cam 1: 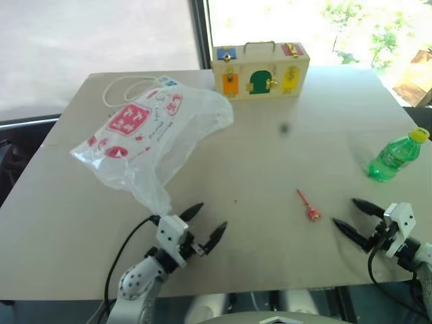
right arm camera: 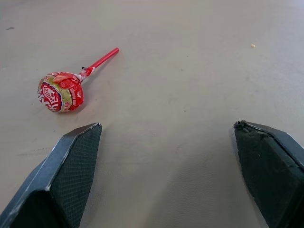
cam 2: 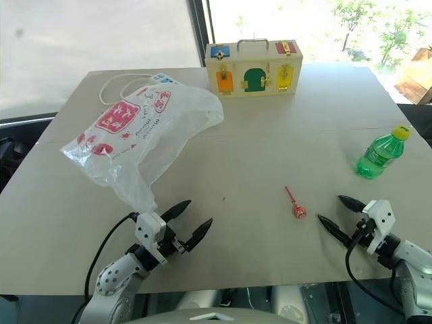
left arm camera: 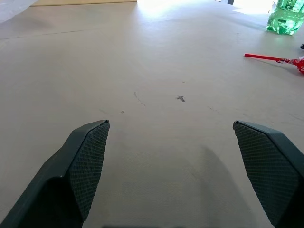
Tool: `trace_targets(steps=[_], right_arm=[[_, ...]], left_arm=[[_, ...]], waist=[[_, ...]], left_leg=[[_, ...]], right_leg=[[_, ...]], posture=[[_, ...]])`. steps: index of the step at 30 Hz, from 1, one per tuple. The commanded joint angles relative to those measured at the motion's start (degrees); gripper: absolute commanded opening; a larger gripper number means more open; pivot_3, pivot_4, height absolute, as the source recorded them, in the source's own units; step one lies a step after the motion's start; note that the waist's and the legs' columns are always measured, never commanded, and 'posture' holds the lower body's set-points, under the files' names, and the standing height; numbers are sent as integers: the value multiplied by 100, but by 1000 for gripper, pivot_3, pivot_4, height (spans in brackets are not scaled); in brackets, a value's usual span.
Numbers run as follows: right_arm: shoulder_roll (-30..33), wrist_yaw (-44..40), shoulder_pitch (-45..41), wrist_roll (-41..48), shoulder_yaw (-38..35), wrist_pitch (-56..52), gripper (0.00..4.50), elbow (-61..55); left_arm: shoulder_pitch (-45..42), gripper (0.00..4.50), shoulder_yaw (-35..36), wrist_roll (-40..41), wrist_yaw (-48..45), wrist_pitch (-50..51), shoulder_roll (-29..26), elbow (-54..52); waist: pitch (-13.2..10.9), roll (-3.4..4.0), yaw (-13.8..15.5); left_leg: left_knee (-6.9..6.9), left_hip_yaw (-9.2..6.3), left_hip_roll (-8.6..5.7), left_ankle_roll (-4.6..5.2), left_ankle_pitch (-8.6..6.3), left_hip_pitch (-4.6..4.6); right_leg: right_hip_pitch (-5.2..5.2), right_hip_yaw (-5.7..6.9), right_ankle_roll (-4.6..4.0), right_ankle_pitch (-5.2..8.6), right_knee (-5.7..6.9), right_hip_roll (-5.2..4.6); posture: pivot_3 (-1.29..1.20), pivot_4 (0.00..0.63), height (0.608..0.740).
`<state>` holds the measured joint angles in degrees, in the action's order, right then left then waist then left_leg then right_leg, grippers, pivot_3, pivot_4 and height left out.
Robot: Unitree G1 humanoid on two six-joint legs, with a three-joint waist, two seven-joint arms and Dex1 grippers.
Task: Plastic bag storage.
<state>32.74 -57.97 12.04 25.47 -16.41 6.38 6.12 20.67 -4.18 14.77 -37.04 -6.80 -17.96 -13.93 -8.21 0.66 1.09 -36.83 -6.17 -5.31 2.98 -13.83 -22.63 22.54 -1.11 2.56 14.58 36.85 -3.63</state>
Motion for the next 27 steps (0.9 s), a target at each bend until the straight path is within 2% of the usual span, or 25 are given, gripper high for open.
trace_targets(steps=[1, 13, 27], right_arm=[[36, -28, 46, -9, 52, -106, 4500, -67], [142, -114, -70, -27, -22, -79, 4500, 96], [114, -246, -239, -106, 44, 97, 4500, 381]], left_arm=[[240, 4429, -181, -8, 27, 43, 65, 0], [367, 4429, -249, 32, 161, 100, 204, -170], [489, 4429, -234, 59, 198, 191, 98, -364]], waist=[[0, 0, -3], [-4, -6, -12], [-4, -13, -16]], left_leg=[[0, 0, 0, 0, 0, 0], [0, 5, 0, 0, 0, -1], [-2, 5, 0, 0, 0, -1]], right_leg=[[0, 0, 0, 0, 0, 0], [0, -4, 1, 1, -2, -1], [0, -5, 1, 0, -2, 0]], posture=[[0, 150, 740], [0, 150, 740], [0, 150, 740]])
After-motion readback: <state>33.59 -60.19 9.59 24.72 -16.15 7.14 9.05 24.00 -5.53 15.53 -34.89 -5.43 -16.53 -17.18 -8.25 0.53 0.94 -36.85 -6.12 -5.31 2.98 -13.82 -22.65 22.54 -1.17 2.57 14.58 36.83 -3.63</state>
